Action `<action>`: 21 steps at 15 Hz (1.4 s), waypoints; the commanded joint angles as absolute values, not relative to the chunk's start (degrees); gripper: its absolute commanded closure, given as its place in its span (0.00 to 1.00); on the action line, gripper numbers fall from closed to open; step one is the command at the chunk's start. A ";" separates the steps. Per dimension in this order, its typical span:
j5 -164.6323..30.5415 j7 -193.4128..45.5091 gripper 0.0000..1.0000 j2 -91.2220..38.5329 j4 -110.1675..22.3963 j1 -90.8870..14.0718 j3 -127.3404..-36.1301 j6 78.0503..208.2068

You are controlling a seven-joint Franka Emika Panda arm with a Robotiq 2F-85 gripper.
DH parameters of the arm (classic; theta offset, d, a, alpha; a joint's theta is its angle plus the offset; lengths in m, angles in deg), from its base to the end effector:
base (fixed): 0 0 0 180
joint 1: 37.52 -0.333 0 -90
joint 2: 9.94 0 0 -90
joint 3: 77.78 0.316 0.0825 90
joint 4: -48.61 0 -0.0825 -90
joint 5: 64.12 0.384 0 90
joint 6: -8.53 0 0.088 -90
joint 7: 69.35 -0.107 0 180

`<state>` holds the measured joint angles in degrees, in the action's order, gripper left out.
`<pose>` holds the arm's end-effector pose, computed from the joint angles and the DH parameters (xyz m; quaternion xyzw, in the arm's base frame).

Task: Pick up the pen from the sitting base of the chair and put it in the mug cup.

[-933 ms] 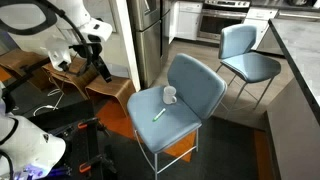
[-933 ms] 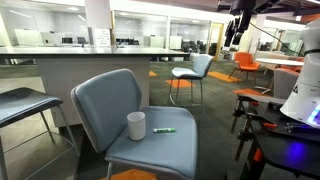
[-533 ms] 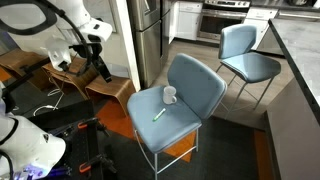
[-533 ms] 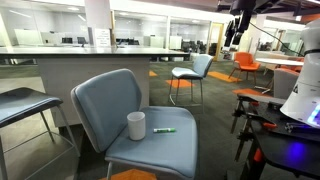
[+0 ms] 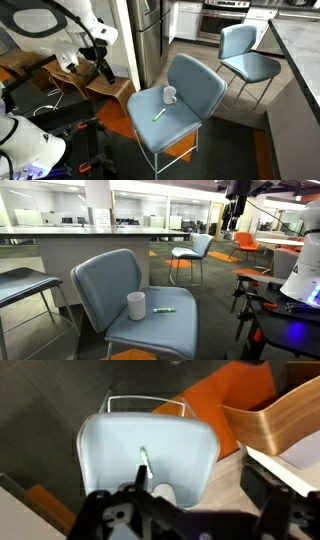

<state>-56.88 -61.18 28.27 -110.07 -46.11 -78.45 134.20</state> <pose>0.3357 0.0515 0.4104 -0.9917 -0.1065 -0.0452 0.0565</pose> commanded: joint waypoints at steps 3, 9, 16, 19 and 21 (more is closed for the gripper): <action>-55.45 -54.39 0.00 6.74 -102.83 -47.16 -79.75 145.07; -48.82 -42.01 0.00 -20.51 -89.77 -45.35 -76.66 160.24; -56.46 -39.72 0.00 -45.95 -70.62 -36.43 -68.35 162.99; -59.97 -40.22 0.00 -52.58 -66.01 -34.10 -67.22 162.49; -61.78 -40.51 0.00 -56.00 -63.88 -33.05 -66.69 162.13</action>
<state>-59.40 -41.04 -52.39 -67.42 -35.23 -68.57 163.80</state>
